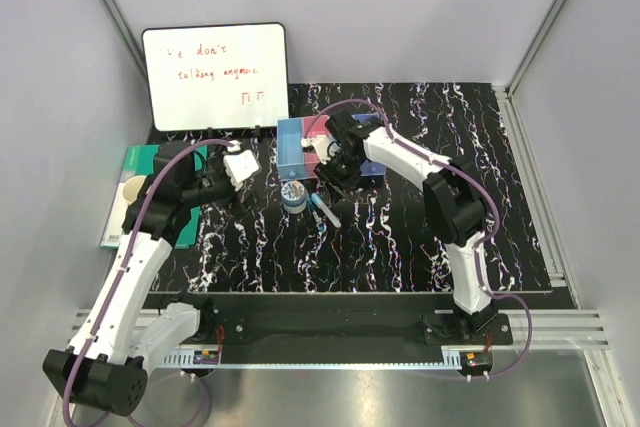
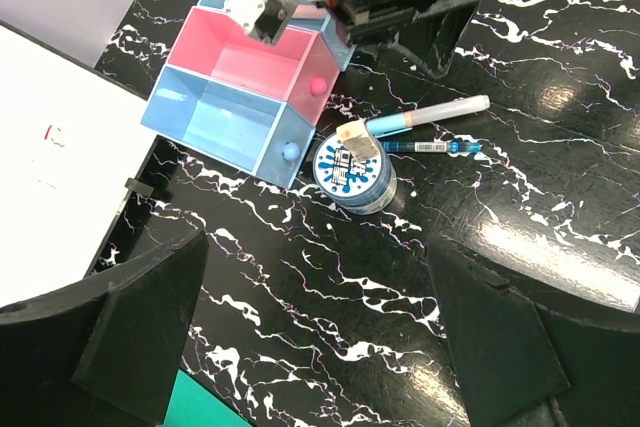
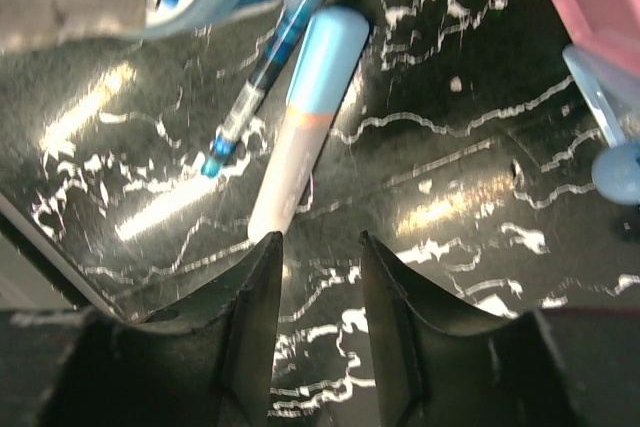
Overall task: Sort the stationery into containers
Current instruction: Pick up the stationery from the center of the board, then place the stationery in the storage box, then pick up the stationery from the center of the board, then place the stationery in the storage box.
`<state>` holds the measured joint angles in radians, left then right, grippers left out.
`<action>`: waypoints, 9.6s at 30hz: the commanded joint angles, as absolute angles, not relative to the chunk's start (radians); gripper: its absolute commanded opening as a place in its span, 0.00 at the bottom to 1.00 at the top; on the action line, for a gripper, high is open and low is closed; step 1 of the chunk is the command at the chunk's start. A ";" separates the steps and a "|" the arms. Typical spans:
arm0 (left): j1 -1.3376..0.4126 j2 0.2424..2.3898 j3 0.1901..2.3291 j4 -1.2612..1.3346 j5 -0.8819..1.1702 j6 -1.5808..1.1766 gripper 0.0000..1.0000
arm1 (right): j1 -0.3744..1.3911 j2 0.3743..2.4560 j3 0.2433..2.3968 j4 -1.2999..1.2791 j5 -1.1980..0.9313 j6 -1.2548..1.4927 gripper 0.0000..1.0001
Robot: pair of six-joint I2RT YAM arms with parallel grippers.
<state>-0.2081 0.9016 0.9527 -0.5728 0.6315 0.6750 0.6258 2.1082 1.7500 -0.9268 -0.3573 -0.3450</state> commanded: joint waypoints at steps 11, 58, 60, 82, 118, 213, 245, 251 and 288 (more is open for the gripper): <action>-0.201 0.856 0.989 -0.520 0.588 0.719 0.97 | 0.647 2.197 1.816 -0.839 -0.365 -0.184 0.53; -0.175 0.894 1.049 -0.497 0.604 0.752 0.97 | 0.695 2.235 1.787 -0.805 -0.270 -0.130 0.00; -0.175 0.891 1.048 -0.495 0.604 0.753 0.97 | 0.693 2.214 1.779 -0.805 -0.261 -0.130 0.00; -0.175 0.833 0.999 -0.502 0.598 0.732 0.96 | 0.603 1.974 1.848 -0.793 -0.029 -0.204 0.00; -0.175 0.940 0.999 -0.494 0.669 0.773 0.95 | 0.489 2.395 2.307 -0.747 -0.034 -0.144 0.00; -0.449 1.493 1.005 -0.184 0.384 0.465 0.70 | 0.500 1.732 2.077 -0.788 0.265 -0.459 0.58; -0.446 1.471 1.157 -0.223 0.278 0.498 0.00 | 0.500 1.741 2.094 -0.781 0.268 -0.453 0.58; -0.416 1.575 1.209 -0.173 0.210 0.538 0.00 | 0.500 1.740 2.088 -0.779 0.268 -0.451 0.57; -0.433 2.078 1.608 -0.014 0.324 0.621 0.07 | 0.485 1.718 1.977 -0.719 0.360 -0.463 0.57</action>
